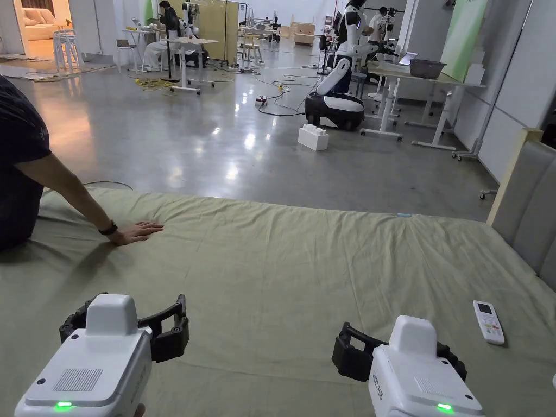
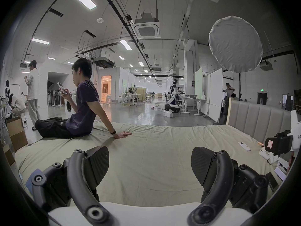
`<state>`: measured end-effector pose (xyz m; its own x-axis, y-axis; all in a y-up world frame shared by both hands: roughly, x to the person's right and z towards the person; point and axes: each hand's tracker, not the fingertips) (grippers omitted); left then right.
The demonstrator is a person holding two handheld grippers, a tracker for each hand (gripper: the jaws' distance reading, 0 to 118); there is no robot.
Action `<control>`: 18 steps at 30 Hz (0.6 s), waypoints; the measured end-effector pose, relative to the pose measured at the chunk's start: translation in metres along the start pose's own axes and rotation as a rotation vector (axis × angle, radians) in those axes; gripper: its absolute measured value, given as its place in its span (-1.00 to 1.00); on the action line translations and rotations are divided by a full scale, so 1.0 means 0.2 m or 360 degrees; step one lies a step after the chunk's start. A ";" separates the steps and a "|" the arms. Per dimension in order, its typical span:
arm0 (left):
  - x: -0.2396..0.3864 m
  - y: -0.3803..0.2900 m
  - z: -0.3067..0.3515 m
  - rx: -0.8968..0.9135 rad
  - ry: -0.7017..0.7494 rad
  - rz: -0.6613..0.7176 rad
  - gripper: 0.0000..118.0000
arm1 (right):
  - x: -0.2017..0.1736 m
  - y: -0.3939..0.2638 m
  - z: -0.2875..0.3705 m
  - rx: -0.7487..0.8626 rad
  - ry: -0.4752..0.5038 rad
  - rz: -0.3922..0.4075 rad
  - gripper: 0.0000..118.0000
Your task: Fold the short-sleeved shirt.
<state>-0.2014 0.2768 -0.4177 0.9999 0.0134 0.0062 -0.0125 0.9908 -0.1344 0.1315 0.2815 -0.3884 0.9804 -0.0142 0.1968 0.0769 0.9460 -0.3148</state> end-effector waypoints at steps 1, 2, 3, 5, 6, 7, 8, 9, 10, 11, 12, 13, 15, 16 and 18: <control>0.00 0.00 0.00 -0.0002 -0.0005 0.0004 0.73 | 0.00 0.00 0.00 0.0006 -0.0005 0.0009 1.00; -0.01 0.00 0.00 -0.0005 -0.0010 0.0007 0.73 | 0.00 0.00 0.00 0.0009 -0.0010 0.0014 1.00; -0.01 0.00 0.00 -0.0010 -0.0012 0.0010 0.73 | 0.00 0.00 -0.01 0.0009 -0.0015 0.0014 1.00; -0.01 -0.01 0.00 -0.0010 -0.0013 0.0009 0.73 | 0.00 0.00 -0.01 0.0007 -0.0018 0.0001 1.00; -0.01 -0.01 0.00 -0.0012 -0.0012 0.0005 0.73 | 0.00 0.01 -0.02 0.0003 -0.0014 -0.0012 1.00; -0.01 -0.01 0.00 -0.0014 -0.0012 0.0002 0.73 | 0.01 0.01 -0.02 -0.0007 -0.0003 -0.0029 1.00; -0.01 -0.01 0.00 -0.0018 -0.0013 -0.0001 0.73 | 0.01 0.01 -0.02 -0.0012 0.0002 -0.0045 1.00; -0.01 -0.02 0.00 -0.0020 -0.0016 -0.0005 0.73 | 0.01 0.01 -0.02 -0.0015 0.0003 -0.0052 1.00; -0.01 -0.02 0.00 -0.0021 -0.0019 -0.0008 0.73 | 0.01 0.01 -0.03 -0.0015 0.0000 -0.0050 1.00; -0.01 -0.02 0.00 -0.0023 -0.0019 -0.0010 0.73 | 0.01 0.01 -0.03 -0.0012 -0.0007 -0.0044 1.00; -0.01 -0.02 0.00 -0.0026 -0.0019 -0.0011 0.73 | 0.00 0.01 -0.03 -0.0009 -0.0009 -0.0037 1.00; -0.01 -0.02 0.00 -0.0029 -0.0020 -0.0012 0.73 | 0.00 0.01 -0.03 -0.0010 -0.0009 -0.0035 1.00; -0.02 -0.02 0.00 -0.0033 -0.0020 -0.0012 0.73 | 0.00 0.01 -0.04 -0.0027 0.0014 -0.0049 1.00; -0.02 -0.02 0.00 -0.0033 -0.0021 -0.0011 0.73 | 0.00 0.01 -0.04 -0.0029 0.0015 -0.0056 1.00; -0.02 -0.03 0.00 -0.0037 -0.0025 -0.0008 0.73 | 0.00 0.02 -0.04 -0.0026 0.0027 -0.0054 1.00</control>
<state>-0.2053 0.2718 -0.4167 0.9997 0.0105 0.0223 -0.0069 0.9875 -0.1574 0.1326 0.2821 -0.3960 0.9801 -0.0518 0.1918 0.1129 0.9396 -0.3231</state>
